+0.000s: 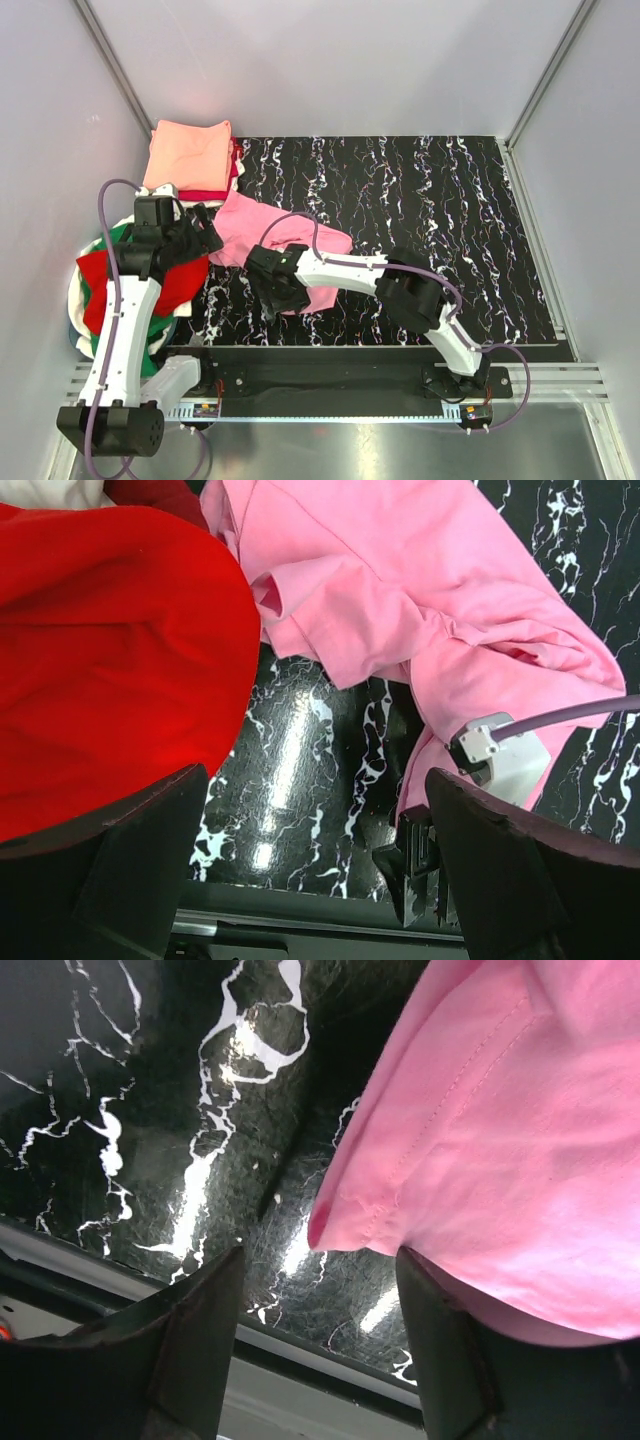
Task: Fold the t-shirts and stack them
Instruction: Flatten the tshirt out
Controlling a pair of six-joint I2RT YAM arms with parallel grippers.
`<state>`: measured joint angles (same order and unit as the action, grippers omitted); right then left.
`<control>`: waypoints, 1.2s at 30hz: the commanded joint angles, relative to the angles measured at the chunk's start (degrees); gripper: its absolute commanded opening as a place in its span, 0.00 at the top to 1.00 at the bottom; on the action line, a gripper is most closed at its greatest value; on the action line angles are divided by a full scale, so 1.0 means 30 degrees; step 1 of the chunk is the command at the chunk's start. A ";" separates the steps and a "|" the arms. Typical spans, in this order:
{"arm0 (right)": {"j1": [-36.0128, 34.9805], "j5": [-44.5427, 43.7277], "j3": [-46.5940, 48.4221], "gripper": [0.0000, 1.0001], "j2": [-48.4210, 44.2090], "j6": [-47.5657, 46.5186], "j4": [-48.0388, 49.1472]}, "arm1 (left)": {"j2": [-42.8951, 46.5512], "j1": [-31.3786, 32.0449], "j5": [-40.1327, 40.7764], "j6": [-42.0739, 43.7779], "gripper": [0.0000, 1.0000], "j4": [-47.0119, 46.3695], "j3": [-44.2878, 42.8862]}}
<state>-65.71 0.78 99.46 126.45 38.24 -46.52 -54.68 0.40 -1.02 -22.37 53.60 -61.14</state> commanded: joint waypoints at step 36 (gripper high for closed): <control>-0.0068 -0.4037 0.2680 0.90 0.3376 0.0232 -0.2423 | 0.0998 -0.0926 -0.0687 0.1187 0.04 -0.0612 0.1075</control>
<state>-65.89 -9.39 110.19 133.12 38.52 -54.54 -52.60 -2.11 -2.61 -19.84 53.52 -58.46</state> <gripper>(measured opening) 0.156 0.964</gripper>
